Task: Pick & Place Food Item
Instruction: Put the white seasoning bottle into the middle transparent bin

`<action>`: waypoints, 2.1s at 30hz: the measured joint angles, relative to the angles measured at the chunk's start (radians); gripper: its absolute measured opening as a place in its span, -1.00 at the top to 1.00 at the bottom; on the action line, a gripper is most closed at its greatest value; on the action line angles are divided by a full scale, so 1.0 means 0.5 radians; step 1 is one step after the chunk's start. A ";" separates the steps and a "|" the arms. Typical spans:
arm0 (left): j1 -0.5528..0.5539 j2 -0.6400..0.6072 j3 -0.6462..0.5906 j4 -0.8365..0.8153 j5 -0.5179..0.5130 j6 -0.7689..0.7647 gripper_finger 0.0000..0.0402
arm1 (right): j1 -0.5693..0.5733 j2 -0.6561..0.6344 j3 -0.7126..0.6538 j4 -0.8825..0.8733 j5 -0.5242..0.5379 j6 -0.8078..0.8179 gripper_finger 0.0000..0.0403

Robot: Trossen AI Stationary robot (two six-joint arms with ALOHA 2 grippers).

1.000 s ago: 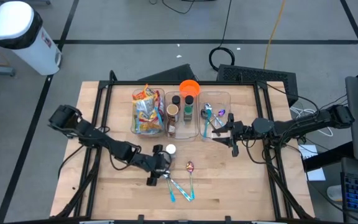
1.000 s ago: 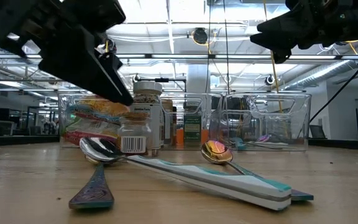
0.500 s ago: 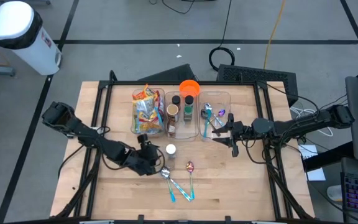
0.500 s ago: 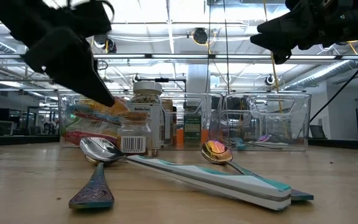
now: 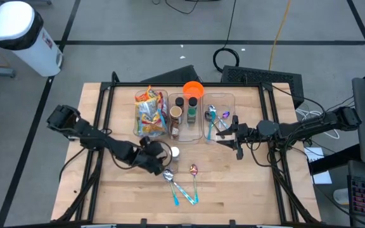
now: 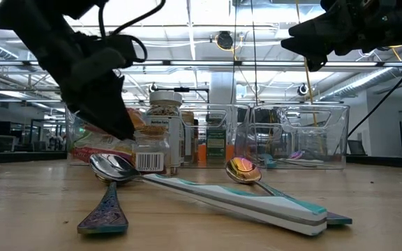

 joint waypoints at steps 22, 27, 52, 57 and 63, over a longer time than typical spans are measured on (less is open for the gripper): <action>0.049 0.299 0.002 0.536 -0.119 0.666 -0.66 | 0.000 0.011 -0.001 -0.019 -0.001 0.000 0.29; 0.062 0.349 0.002 0.784 -0.118 0.860 -0.57 | 0.000 0.021 -0.001 -0.005 -0.001 0.000 0.29; 0.209 0.374 0.002 1.168 0.145 1.162 -0.49 | 0.000 0.021 -0.001 0.014 -0.001 0.000 0.29; 0.235 0.374 0.002 1.243 0.149 1.033 -0.52 | 0.000 0.021 -0.001 0.015 -0.001 0.000 0.29; 0.277 0.374 0.002 1.272 0.274 1.191 -0.51 | 0.000 0.021 -0.001 0.016 -0.001 -0.001 0.29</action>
